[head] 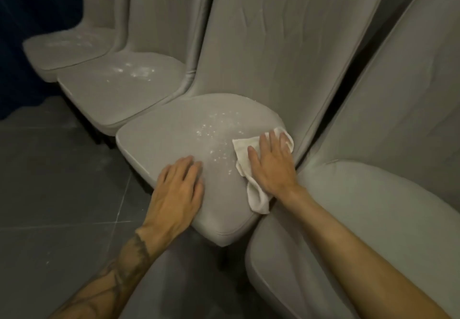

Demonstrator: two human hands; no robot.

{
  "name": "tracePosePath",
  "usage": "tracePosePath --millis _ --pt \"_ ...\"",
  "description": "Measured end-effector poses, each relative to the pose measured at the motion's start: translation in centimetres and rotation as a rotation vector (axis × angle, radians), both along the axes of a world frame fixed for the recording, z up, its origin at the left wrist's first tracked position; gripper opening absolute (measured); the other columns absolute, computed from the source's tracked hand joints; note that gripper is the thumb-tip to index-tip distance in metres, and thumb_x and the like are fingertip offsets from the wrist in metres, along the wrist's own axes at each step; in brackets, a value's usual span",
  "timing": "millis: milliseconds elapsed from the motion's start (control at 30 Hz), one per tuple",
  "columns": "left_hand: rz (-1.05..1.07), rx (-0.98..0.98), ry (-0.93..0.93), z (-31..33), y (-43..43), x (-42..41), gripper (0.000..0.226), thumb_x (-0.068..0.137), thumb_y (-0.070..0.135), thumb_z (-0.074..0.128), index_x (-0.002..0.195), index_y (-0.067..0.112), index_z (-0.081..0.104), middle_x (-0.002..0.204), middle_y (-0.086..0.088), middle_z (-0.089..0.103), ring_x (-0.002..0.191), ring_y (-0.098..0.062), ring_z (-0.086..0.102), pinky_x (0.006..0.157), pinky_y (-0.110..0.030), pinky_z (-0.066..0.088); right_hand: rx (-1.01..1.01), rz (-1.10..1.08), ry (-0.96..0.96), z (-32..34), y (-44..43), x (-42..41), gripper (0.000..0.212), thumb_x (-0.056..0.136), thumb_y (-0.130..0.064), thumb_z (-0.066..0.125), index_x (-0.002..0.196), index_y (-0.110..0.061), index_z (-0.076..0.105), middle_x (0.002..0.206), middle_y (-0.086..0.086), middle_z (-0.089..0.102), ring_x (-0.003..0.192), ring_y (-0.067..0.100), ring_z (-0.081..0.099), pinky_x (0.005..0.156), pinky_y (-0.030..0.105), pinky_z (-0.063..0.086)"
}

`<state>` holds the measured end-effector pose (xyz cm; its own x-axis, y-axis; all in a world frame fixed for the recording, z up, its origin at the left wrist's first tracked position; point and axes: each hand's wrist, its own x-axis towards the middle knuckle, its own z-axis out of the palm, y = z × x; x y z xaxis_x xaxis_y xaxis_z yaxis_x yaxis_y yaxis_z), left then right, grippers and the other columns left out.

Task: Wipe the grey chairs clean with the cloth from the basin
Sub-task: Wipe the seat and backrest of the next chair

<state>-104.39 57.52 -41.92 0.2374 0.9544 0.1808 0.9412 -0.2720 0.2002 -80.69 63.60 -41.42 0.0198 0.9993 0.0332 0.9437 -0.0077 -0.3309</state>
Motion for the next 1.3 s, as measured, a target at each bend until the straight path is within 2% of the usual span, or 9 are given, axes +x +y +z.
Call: tracePosePath --millis 67,267,467,633,700,767,900,1100,1300 --pt "0.013 0.015 0.013 0.0 0.5 -1.0 0.050 0.109 0.034 0.036 0.148 0.009 0.054 0.155 -0.013 0.049 0.143 -0.030 0.047 0.121 -0.049 0.033 -0.023 0.008 -0.057 -1.3 0.6 -0.5 0.067 0.109 -0.047 0.027 0.162 -0.005 0.022 0.169 0.023 0.015 0.158 0.039 0.014 0.130 0.047 0.013" --pt "0.053 -0.013 0.047 0.9 6.7 -3.9 0.062 0.105 0.044 0.026 0.151 0.009 0.049 0.158 -0.015 0.046 0.145 -0.031 0.044 0.122 -0.046 0.029 0.001 -0.030 -0.246 -2.8 3.0 -0.5 0.060 0.107 -0.042 0.024 0.151 -0.003 0.036 0.144 0.022 0.050 0.129 0.039 0.048 0.115 0.047 0.033" --pt "0.034 -0.035 0.021 0.2 13.0 -7.8 0.056 0.107 0.045 0.031 0.139 0.007 0.056 0.146 -0.018 0.055 0.129 -0.038 0.054 0.109 -0.050 0.040 0.004 -0.105 -0.226 -1.3 5.2 0.2 0.054 0.109 -0.036 0.027 0.151 -0.003 0.038 0.145 0.021 0.048 0.130 0.038 0.046 0.115 0.046 0.033" --pt "-0.029 -0.020 0.062 -0.1 14.8 -9.2 0.052 0.102 0.045 0.031 0.117 0.007 0.065 0.117 -0.013 0.064 0.102 -0.033 0.057 0.088 -0.047 0.041 -0.075 -0.055 -0.259 -1.8 -2.6 -4.5 0.072 0.108 -0.049 0.007 0.162 -0.004 0.021 0.168 0.026 0.021 0.154 0.041 0.027 0.125 0.050 0.027" --pt "-0.046 -0.032 0.072 0.2 15.5 -9.5 0.048 0.102 0.044 0.032 0.111 0.009 0.064 0.111 -0.011 0.062 0.097 -0.031 0.054 0.085 -0.046 0.042 -0.064 -0.046 -0.227 -1.6 -3.8 -4.9 0.070 0.109 -0.049 0.013 0.160 -0.004 0.029 0.161 0.022 0.037 0.144 0.038 0.042 0.121 0.049 0.035" --pt "-0.075 -0.052 0.080 0.8 16.5 -9.8 0.046 0.102 0.045 0.032 0.106 0.010 0.062 0.108 -0.010 0.059 0.095 -0.030 0.052 0.083 -0.047 0.043 -0.046 -0.110 -0.262 -1.2 -1.8 -3.9 0.065 0.109 -0.045 0.019 0.155 -0.002 0.035 0.151 0.020 0.046 0.134 0.036 0.047 0.119 0.047 0.035" --pt "-0.152 -0.005 0.030 0.7 18.7 -10.6 0.047 0.099 0.047 0.030 0.097 0.011 0.060 0.100 -0.009 0.055 0.087 -0.030 0.049 0.077 -0.049 0.043 -0.030 -0.280 -0.254 -0.1 4.1 -1.5 0.060 0.108 -0.036 0.027 0.155 0.000 0.032 0.163 0.023 0.032 0.152 0.036 0.027 0.129 0.042 0.015" --pt "-0.176 0.058 -0.026 -1.1 19.2 -11.0 0.040 0.100 0.046 0.034 0.098 0.015 0.059 0.100 -0.006 0.054 0.086 -0.027 0.047 0.075 -0.046 0.042 -0.034 -0.329 -0.235 -2.1 2.8 -4.8 0.074 0.104 -0.063 0.016 0.162 -0.018 0.026 0.171 0.020 0.015 0.157 0.037 0.020 0.127 0.050 0.022" --pt "-0.177 0.059 -0.103 -2.2 19.5 -11.3 0.034 0.102 0.045 0.035 0.100 0.020 0.058 0.103 0.000 0.052 0.087 -0.022 0.044 0.077 -0.045 0.041 -0.016 -0.243 -0.291 -2.1 4.8 -2.1 0.061 0.109 -0.046 0.017 0.158 -0.012 0.032 0.163 0.020 0.032 0.147 0.039 0.036 0.120 0.047 0.033"
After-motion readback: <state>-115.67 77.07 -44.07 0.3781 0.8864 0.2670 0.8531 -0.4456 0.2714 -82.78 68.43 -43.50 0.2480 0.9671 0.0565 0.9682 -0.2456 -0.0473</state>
